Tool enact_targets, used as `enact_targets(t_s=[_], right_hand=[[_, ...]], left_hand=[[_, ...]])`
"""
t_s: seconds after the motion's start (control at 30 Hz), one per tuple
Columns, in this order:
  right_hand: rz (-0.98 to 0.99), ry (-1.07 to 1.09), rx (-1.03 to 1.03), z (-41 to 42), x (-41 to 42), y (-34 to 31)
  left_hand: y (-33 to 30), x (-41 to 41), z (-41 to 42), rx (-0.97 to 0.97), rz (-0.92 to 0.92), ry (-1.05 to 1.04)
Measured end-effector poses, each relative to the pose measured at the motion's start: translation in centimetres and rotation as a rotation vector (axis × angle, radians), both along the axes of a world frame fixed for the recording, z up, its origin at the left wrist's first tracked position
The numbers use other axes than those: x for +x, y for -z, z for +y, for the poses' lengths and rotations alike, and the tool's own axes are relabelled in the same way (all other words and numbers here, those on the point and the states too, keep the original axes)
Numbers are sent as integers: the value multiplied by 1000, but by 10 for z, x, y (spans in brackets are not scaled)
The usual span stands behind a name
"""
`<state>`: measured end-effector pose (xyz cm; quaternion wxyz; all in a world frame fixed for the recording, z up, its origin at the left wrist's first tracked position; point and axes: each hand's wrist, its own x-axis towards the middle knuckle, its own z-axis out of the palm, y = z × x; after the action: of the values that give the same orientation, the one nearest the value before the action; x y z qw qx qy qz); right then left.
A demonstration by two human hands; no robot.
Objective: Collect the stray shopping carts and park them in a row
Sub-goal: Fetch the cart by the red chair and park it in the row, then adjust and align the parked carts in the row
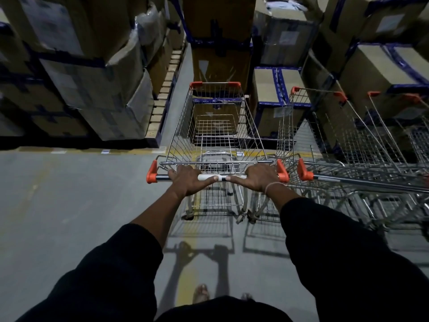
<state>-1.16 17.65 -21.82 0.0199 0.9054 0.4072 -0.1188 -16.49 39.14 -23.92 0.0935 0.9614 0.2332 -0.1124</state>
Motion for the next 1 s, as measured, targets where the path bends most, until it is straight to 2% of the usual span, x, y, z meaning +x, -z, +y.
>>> enact_targets(t_s=[0.1, 0.23, 0.37, 0.47, 0.6, 0.7, 0.77, 0.87, 1.0], right_hand=[[6, 17, 7, -1, 0, -1], [66, 40, 20, -3, 1, -2], [185, 157, 219, -10, 5, -8], [8, 162, 357, -29, 16, -15], [-218, 284, 406, -74, 54, -25], [-256, 470, 344, -122, 87, -23], [-162, 525, 245, -155, 102, -15], [-2, 454, 151, -181, 108, -3], [-85, 273, 115, -188, 112, 6]], left_hand=[[-1, 1, -2, -17, 21, -36], [-1, 11, -3, -136, 105, -62], [-22, 27, -31, -144, 115, 54], [-30, 56, -70, -211, 89, 165], [-34, 97, -126, -283, -34, 241], [-35, 121, -169, -361, -112, 228], [-30, 133, -192, -356, -129, 210], [-13, 144, -215, -251, -127, 134], [2, 149, -225, -142, -163, 60]])
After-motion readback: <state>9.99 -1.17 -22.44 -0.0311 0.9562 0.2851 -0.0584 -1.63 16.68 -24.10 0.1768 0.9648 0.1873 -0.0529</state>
